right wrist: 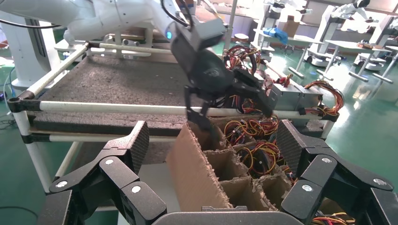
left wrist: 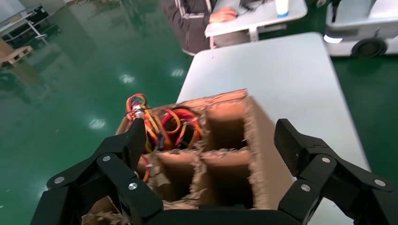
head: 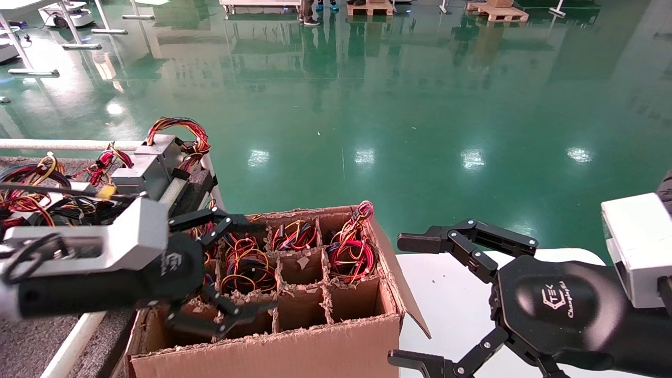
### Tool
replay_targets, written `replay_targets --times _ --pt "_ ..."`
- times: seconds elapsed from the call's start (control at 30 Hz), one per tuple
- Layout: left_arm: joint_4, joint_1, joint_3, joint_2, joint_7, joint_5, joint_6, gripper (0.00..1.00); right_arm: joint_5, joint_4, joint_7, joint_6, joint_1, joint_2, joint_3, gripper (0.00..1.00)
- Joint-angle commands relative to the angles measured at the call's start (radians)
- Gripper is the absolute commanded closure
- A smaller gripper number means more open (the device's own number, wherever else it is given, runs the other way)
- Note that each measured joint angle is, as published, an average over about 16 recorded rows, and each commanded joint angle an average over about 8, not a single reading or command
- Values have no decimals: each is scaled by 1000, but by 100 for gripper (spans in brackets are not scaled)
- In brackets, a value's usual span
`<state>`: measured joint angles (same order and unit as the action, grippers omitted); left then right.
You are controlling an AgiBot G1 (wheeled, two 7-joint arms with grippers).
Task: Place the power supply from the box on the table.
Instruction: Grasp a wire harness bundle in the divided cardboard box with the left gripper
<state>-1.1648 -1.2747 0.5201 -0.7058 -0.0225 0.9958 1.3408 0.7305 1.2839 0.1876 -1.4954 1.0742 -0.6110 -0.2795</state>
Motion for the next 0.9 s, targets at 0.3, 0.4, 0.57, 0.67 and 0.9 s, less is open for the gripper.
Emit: replay_targets --times 0.3,0.4,0.57,0.67,0.9 --pt "84 -109 128 -62 68 50 -58 0 0 0 0 0 0 0 0 0" --pt "107 -138 167 -80 93 51 -70 0 0 0 0 0 0 0 0 0" --pt "144 -174 233 -108 142 43 -84 0 0 0 0 0 0 0 0 0" --pt "165 -189 271 -124 176 36 -92 0 0 0 0 0 0 0 0 0" --pt "214 -212 352 -158 249 20 -121 0 0 0 0 0 0 0 0 0"
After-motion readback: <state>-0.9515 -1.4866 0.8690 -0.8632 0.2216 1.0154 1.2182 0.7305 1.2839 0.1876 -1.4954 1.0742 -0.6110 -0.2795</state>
